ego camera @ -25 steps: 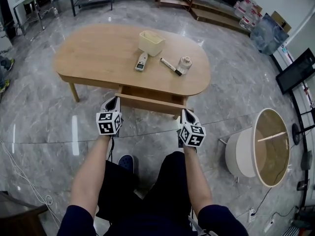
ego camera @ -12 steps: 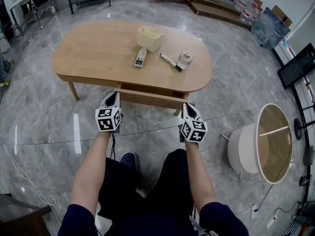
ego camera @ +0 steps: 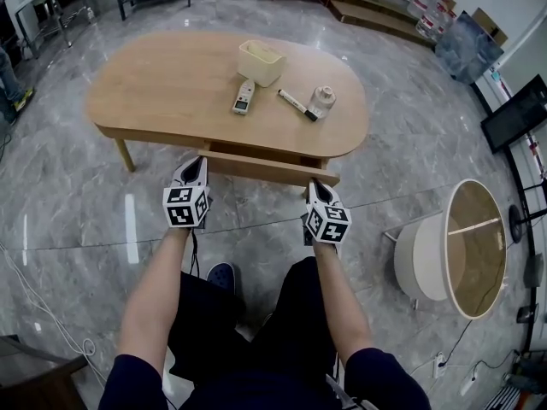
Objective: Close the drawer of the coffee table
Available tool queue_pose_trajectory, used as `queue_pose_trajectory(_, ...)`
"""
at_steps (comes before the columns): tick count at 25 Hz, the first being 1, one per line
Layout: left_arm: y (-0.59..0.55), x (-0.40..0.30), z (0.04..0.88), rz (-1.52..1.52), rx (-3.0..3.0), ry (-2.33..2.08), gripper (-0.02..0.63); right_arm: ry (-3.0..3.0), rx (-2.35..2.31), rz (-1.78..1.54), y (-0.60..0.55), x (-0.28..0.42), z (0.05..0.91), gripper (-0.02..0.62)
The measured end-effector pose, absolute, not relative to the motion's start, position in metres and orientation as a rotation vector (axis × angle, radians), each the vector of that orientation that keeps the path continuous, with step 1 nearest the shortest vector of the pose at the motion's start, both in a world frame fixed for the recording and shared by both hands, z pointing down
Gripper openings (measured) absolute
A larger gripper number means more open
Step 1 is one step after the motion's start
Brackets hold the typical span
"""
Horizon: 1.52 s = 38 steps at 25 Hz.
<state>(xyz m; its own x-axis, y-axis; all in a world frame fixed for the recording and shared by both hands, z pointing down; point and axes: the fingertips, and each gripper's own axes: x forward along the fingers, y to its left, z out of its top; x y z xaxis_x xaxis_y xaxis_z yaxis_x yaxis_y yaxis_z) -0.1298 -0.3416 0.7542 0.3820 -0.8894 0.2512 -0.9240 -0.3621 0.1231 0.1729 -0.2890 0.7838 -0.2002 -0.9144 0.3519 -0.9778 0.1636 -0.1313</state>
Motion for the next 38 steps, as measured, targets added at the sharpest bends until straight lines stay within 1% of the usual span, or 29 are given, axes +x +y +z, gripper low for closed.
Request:
queue_pose_trajectory(3,-0.338,-0.125,0.763,0.291,2.417,-1.562,0.026,-2.248,1.9,0.541,-0.293,0.176,0.783,0.028)
queue_pose_trajectory(7,-0.334,-0.121,0.79,0.42,2.397,-1.502,0.026,-2.266,1.91,0.518,-0.294,0.176,0.783,0.027)
queue_pose_trajectory(12,-0.341,-0.119,0.795,0.342,2.327,-1.496,0.026,-2.255,1.915,0.5,-0.294,0.175,0.783,0.028)
queue_pose_trajectory(19,-0.357,-0.115,0.795,0.343,2.308,-1.557,0.026,-2.24,1.914,0.554,-0.308,0.178,0.784,0.028)
queue_pose_trajectory(24,-0.367,-0.118,0.795,0.265,2.282,-1.54,0.026,-2.221,1.903,0.516,-0.313,0.174,0.785,0.028)
queue_pose_trajectory(38,-0.385,-0.114,0.796,0.258,2.316,-1.526,0.026,-2.246,1.894,0.499,-0.333,0.178,0.785,0.028)
